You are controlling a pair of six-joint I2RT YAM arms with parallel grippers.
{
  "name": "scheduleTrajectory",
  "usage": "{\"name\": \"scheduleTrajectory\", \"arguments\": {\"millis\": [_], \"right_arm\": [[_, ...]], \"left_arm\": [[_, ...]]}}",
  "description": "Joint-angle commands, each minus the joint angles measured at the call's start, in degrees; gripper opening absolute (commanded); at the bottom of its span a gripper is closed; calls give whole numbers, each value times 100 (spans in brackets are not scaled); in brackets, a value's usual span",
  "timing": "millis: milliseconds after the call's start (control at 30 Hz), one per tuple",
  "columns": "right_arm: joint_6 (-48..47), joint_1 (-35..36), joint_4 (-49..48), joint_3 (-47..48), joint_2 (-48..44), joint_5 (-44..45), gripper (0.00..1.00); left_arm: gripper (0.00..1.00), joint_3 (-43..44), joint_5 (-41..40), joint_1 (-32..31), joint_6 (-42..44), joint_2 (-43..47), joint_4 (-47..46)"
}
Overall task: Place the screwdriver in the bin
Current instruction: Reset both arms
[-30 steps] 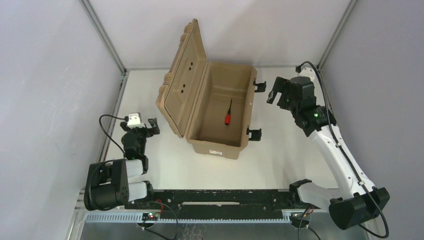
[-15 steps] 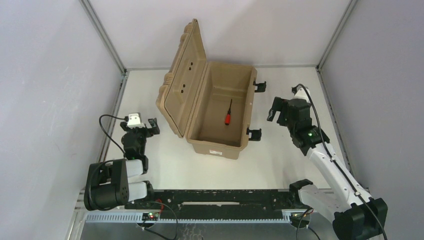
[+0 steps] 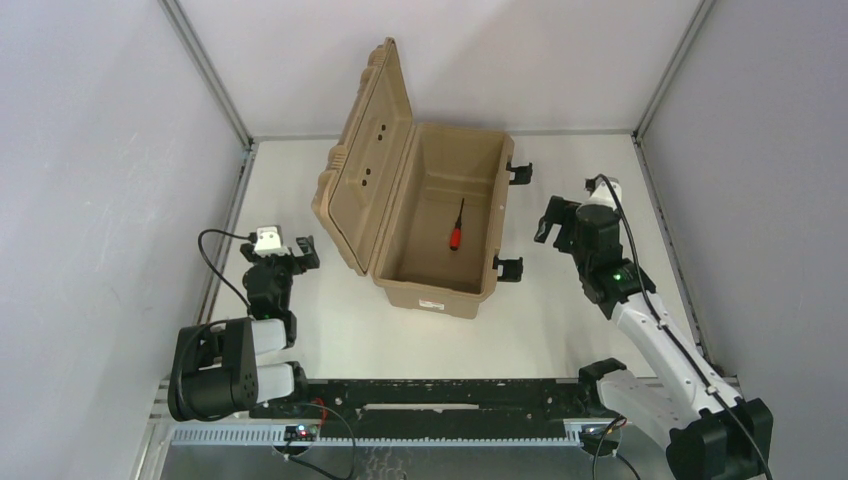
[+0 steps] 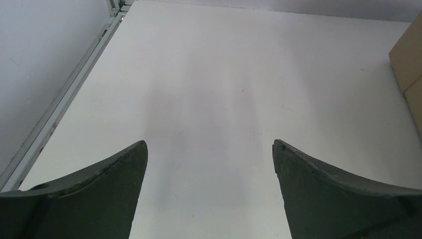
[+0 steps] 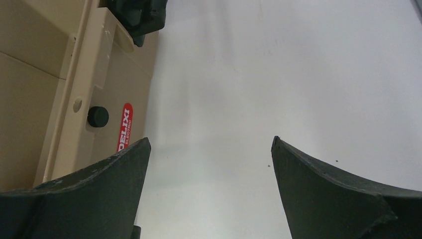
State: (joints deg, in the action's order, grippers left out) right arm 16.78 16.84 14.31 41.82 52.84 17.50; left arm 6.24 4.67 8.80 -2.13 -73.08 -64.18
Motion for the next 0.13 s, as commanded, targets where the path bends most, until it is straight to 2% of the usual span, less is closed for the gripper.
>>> {"name": "scheduleTrajectory", "arguments": {"millis": [0, 100], "right_arm": [[-96, -57, -343, -66, -151, 16, 100], [-79, -76, -358, -69, -144, 5, 100]], "left_arm": [[100, 227, -36, -29, 2, 57, -228], [100, 222, -36, -30, -6, 66, -222]]}}
